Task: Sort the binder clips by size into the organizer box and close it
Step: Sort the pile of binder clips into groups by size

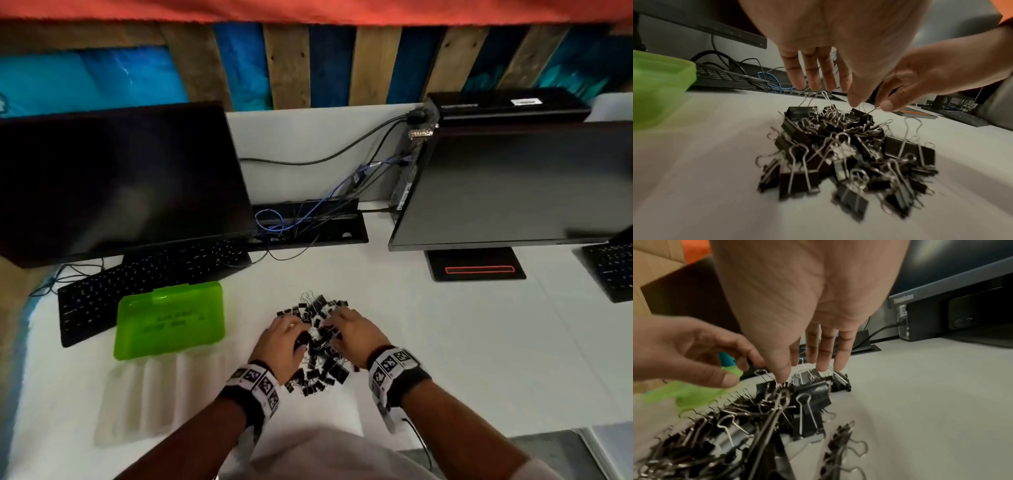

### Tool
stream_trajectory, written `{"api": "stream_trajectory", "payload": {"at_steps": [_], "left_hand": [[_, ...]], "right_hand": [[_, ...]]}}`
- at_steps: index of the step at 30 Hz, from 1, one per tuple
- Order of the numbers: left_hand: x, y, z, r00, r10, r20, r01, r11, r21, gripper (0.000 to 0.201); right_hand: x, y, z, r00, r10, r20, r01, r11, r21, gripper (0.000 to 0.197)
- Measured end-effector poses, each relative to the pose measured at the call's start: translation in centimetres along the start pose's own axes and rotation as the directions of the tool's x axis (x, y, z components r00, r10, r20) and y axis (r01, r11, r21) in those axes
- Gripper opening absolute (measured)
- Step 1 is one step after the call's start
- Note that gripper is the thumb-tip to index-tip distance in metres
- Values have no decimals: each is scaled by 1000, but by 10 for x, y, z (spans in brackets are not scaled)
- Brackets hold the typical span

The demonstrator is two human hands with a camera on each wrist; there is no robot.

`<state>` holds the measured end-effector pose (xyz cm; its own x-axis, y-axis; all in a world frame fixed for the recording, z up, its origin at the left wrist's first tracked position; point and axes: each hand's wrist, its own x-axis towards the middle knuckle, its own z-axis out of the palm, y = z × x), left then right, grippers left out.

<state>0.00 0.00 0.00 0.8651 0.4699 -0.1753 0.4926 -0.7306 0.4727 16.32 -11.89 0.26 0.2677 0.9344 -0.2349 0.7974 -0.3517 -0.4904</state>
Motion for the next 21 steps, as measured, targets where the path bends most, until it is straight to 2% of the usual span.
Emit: {"api": "stream_trajectory", "payload": {"at_steps": [2, 4, 6, 9, 11, 14, 16, 18, 21], "left_hand": [[10, 0, -3, 998, -9, -57, 11, 1000, 24, 39], [21, -1, -9, 994, -48, -100, 49, 999, 9, 39], [33, -2, -14, 993, -59, -105, 56, 998, -22, 37], [52, -8, -19, 994, -81, -71, 77, 995, -67, 35], [63, -9, -20, 991, -135, 5, 135, 987, -92, 36], [78, -8, -18, 977, -192, 91, 197, 979, -57, 39], [86, -6, -15, 973, -202, 112, 207, 978, -36, 40], [92, -5, -12, 968, -210, 136, 216, 976, -33, 39], [98, -6, -7, 963, -223, 150, 236, 969, -77, 29]], "right_hand": [[7, -1, 0, 998, 31, 53, -30, 999, -13, 34], [11, -3, -2, 995, 29, 94, -27, 999, -20, 23], [14, 2, -2, 996, -35, 76, 36, 999, -7, 18], [13, 11, -5, 991, -113, -69, 116, 992, 38, 28], [12, 15, -13, 975, -130, -180, 151, 983, 103, 31], [14, 23, -28, 965, -61, -255, 110, 977, 183, 19], [18, 30, -37, 978, 55, -202, -18, 983, 181, 18], [25, 33, -40, 989, 132, -72, -123, 985, 121, 28], [36, 31, -36, 988, 71, 135, -61, 995, -76, 46]]}}
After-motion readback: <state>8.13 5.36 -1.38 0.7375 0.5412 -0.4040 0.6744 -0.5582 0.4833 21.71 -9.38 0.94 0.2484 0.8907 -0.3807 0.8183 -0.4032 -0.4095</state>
